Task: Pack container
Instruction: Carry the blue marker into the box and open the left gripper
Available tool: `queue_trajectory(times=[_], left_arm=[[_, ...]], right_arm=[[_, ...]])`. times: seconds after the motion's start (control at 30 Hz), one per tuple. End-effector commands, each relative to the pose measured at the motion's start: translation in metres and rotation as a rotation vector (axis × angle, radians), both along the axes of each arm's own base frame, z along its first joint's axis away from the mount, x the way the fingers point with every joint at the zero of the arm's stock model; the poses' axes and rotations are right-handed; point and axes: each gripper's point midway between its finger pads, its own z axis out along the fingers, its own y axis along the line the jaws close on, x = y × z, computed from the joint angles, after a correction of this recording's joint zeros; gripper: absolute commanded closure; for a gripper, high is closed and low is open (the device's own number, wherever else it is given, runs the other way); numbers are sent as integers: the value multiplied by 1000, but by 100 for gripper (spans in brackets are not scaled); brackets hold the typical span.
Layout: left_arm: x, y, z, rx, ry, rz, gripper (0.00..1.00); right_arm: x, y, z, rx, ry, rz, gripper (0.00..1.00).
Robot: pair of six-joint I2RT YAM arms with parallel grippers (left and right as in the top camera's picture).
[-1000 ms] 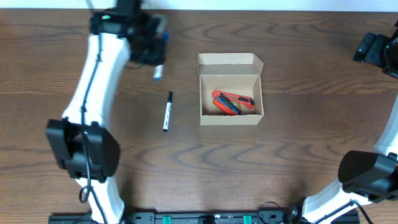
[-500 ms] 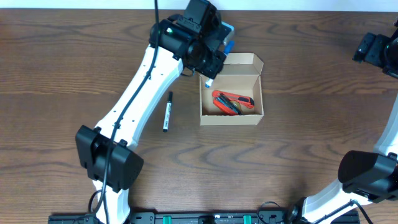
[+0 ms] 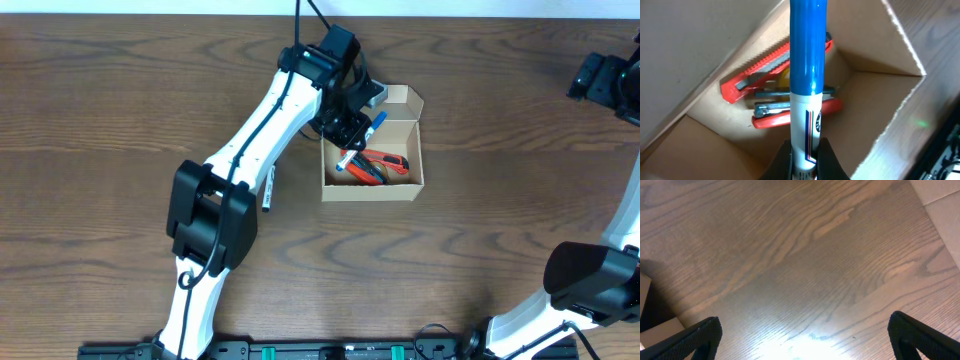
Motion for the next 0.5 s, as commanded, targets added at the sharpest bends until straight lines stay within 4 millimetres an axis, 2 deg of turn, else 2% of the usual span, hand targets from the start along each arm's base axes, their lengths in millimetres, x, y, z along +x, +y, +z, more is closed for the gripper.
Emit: queue_trajectory(times=[0.0,0.13,0.47], left_arm=[[4,3,1,0,-25,-25,94],[3,2,0,-5,-20,-33,94],[-3,-4,-24,-3,49,-43,94]], right_arm=[[-1,-2,-4,7,8,-18,1],[-1,-2,-4,7,8,-19,1],[-1,-2,-4,7,8,-19,1]])
